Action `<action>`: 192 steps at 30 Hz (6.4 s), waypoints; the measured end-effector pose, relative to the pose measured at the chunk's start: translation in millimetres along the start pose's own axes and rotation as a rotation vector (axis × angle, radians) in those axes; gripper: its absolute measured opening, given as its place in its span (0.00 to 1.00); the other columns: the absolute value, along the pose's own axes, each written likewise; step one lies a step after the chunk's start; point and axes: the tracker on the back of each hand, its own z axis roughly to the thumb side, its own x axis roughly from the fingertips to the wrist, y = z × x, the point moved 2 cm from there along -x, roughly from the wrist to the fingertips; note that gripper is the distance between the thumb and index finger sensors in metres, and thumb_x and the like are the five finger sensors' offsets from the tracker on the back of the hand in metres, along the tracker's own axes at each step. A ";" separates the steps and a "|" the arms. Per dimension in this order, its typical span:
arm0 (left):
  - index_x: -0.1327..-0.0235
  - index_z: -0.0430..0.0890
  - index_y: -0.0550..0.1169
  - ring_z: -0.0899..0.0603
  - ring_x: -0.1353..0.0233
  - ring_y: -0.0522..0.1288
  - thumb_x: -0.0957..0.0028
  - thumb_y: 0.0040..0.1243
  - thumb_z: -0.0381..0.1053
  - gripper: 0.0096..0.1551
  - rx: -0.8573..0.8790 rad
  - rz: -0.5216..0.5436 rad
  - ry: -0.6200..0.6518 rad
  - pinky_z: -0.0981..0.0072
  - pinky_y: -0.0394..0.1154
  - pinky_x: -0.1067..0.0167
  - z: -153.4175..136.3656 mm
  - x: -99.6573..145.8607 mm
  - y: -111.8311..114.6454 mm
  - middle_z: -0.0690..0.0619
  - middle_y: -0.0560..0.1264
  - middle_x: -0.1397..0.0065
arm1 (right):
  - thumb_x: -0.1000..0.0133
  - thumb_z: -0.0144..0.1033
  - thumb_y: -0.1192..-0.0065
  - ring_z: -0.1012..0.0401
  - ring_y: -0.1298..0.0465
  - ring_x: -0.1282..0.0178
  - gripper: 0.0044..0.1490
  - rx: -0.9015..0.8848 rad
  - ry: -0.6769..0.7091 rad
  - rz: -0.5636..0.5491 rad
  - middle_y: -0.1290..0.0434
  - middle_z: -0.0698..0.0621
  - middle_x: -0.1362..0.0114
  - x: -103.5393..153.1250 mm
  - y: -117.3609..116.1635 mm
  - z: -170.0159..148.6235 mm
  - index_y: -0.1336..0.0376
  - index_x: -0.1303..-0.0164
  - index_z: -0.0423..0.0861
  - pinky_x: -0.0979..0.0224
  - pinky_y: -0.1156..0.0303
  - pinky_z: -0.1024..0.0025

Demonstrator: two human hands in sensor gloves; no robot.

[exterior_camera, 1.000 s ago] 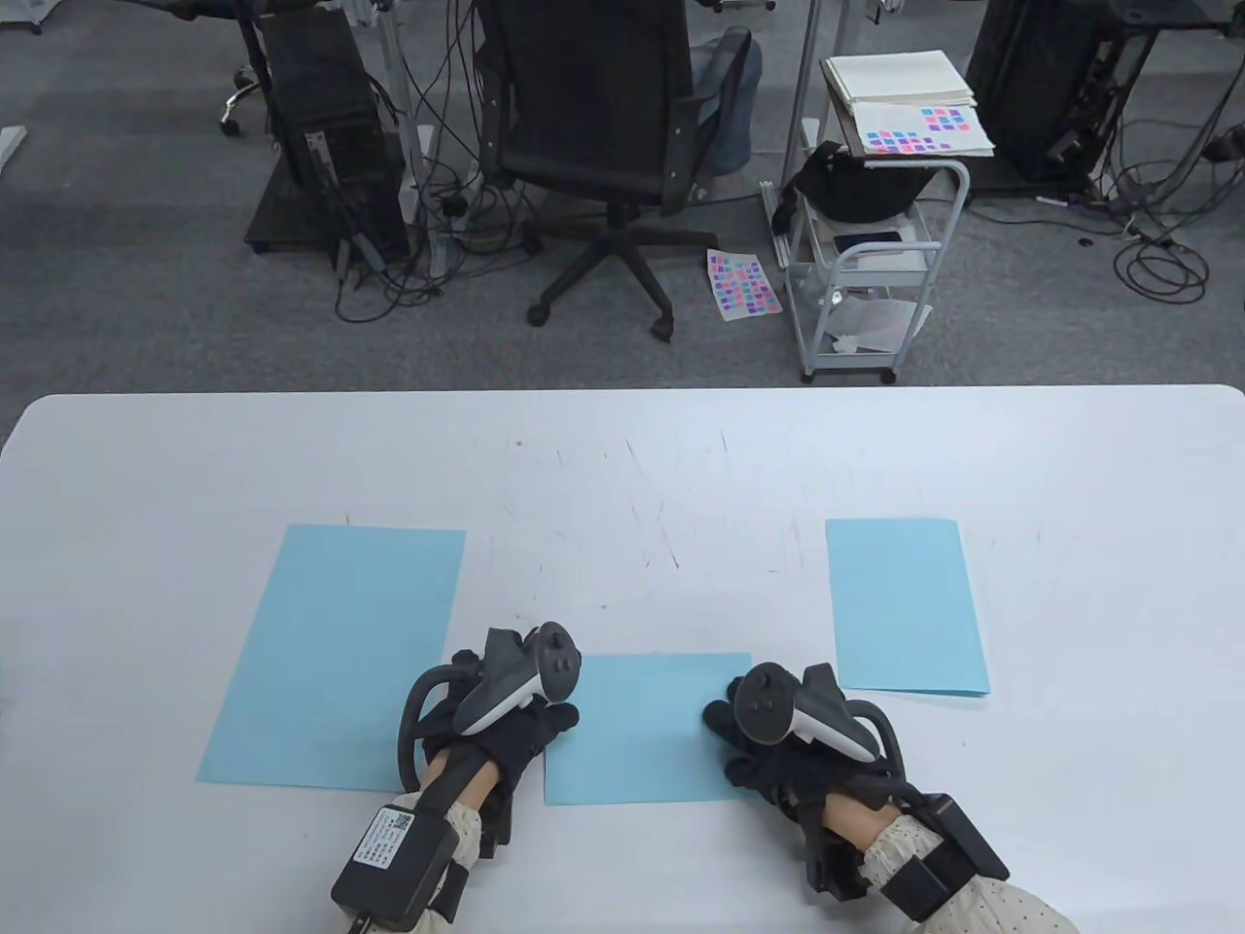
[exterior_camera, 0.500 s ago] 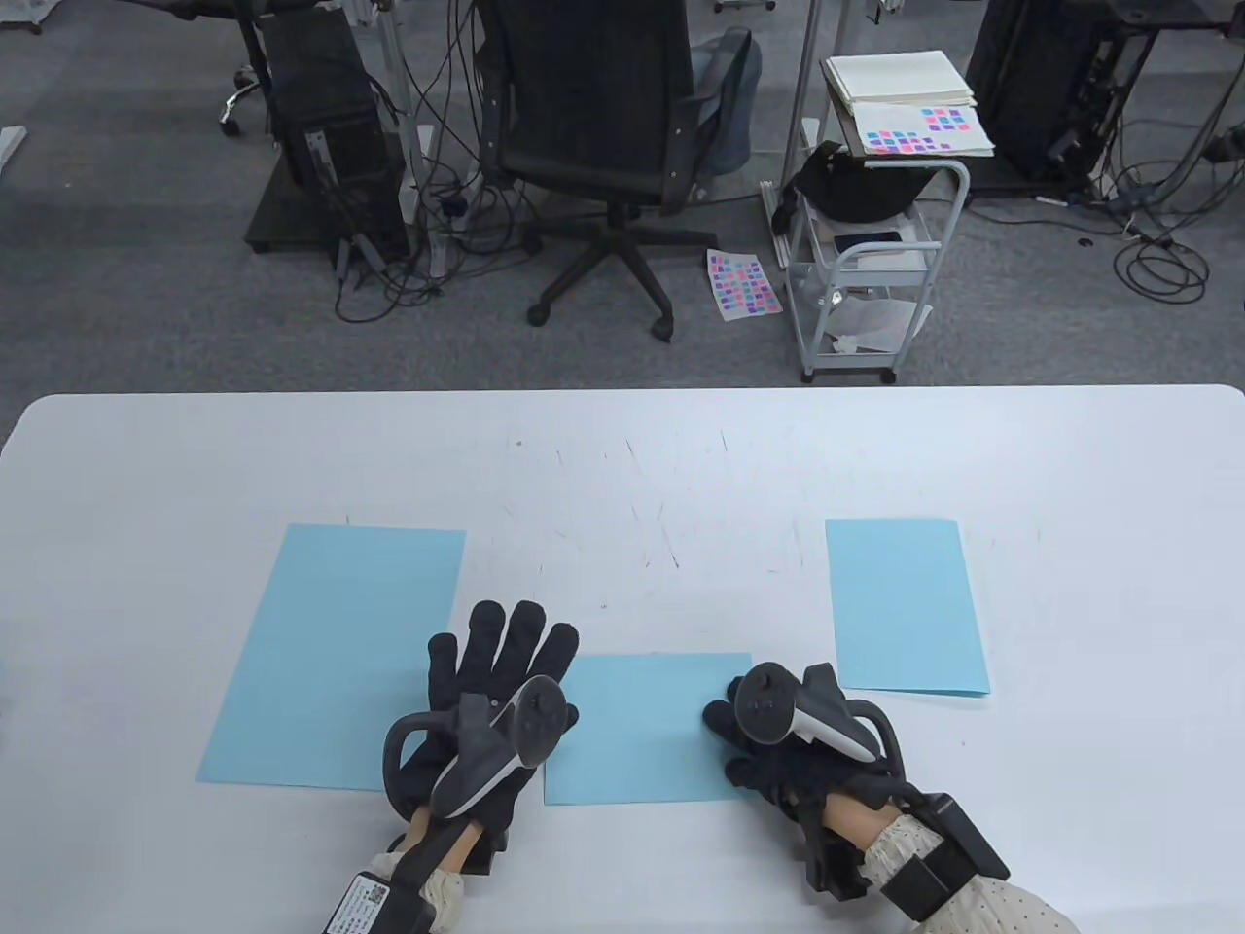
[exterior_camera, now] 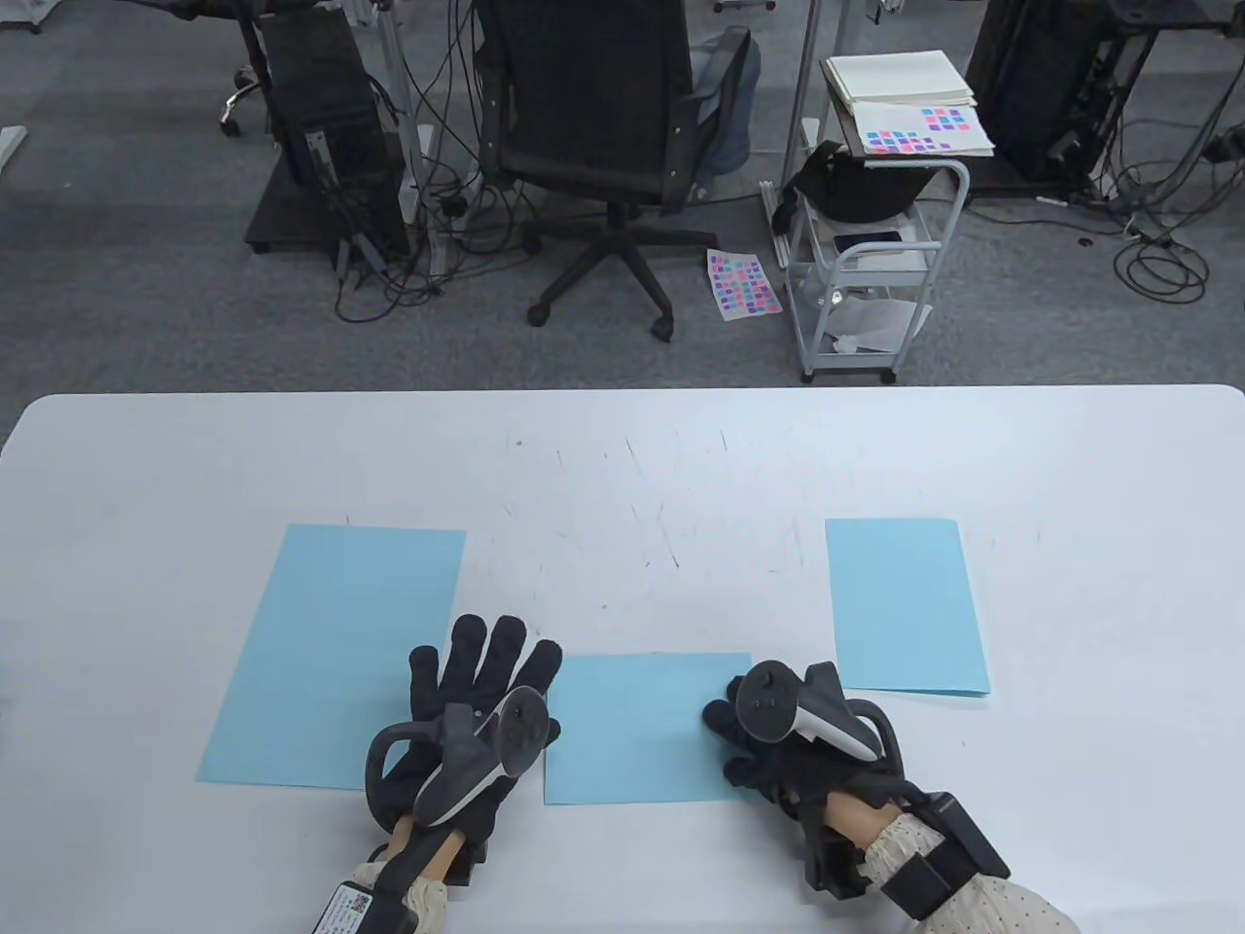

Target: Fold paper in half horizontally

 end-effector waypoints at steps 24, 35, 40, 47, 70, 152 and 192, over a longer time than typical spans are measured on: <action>0.29 0.77 0.51 0.48 0.12 0.40 0.63 0.50 0.71 0.45 0.070 -0.029 -0.014 0.40 0.44 0.15 -8.9 5.1 1.1 0.69 0.44 0.14 | 0.48 0.34 0.34 0.47 0.60 0.15 0.49 0.186 -0.038 -0.019 0.50 0.51 0.15 -67.1 27.3 90.0 0.56 0.21 0.55 0.20 0.67 0.34; 0.29 0.77 0.52 0.48 0.12 0.40 0.63 0.51 0.71 0.45 0.071 -0.025 -0.003 0.40 0.45 0.15 -9.2 4.8 1.1 0.69 0.44 0.14 | 0.54 0.38 0.27 0.47 0.61 0.17 0.50 0.164 -0.093 0.027 0.49 0.52 0.27 -81.6 38.3 81.3 0.52 0.26 0.54 0.21 0.67 0.33; 0.29 0.77 0.52 0.48 0.12 0.40 0.63 0.51 0.71 0.45 0.069 -0.026 0.002 0.40 0.45 0.15 -9.1 5.6 1.4 0.69 0.44 0.14 | 0.52 0.43 0.30 0.47 0.61 0.16 0.46 0.138 -0.114 0.018 0.49 0.55 0.24 -79.8 38.6 73.6 0.57 0.34 0.63 0.20 0.68 0.34; 0.29 0.77 0.52 0.48 0.12 0.40 0.63 0.51 0.71 0.45 0.082 -0.025 -0.007 0.40 0.45 0.15 -14.4 7.0 1.2 0.68 0.44 0.14 | 0.47 0.35 0.38 0.50 0.47 0.19 0.37 0.079 -0.109 -0.092 0.36 0.58 0.36 -72.4 48.6 70.4 0.53 0.35 0.65 0.19 0.62 0.38; 0.28 0.77 0.52 0.48 0.12 0.40 0.63 0.51 0.71 0.45 0.093 -0.015 0.010 0.40 0.45 0.15 -14.8 9.1 -1.8 0.68 0.44 0.14 | 0.45 0.31 0.51 0.47 0.36 0.27 0.29 -0.838 -0.517 -0.566 0.31 0.51 0.41 5.3 129.9 -121.8 0.46 0.31 0.47 0.21 0.50 0.38; 0.29 0.78 0.49 0.48 0.12 0.39 0.63 0.50 0.72 0.46 0.170 -0.094 0.028 0.40 0.46 0.15 -34.1 -7.8 -8.4 0.69 0.41 0.14 | 0.50 0.58 0.41 0.43 0.76 0.17 0.53 0.096 0.005 -0.369 0.74 0.54 0.13 38.4 7.1 12.5 0.64 0.20 0.65 0.23 0.74 0.32; 0.39 0.83 0.57 0.50 0.13 0.50 0.60 0.54 0.62 0.36 -0.014 -0.504 -0.189 0.46 0.53 0.15 -103.5 -40.9 61.9 0.75 0.49 0.19 | 0.49 0.56 0.42 0.44 0.77 0.18 0.50 0.020 0.002 -0.314 0.73 0.54 0.13 31.5 9.7 3.8 0.61 0.21 0.66 0.24 0.76 0.32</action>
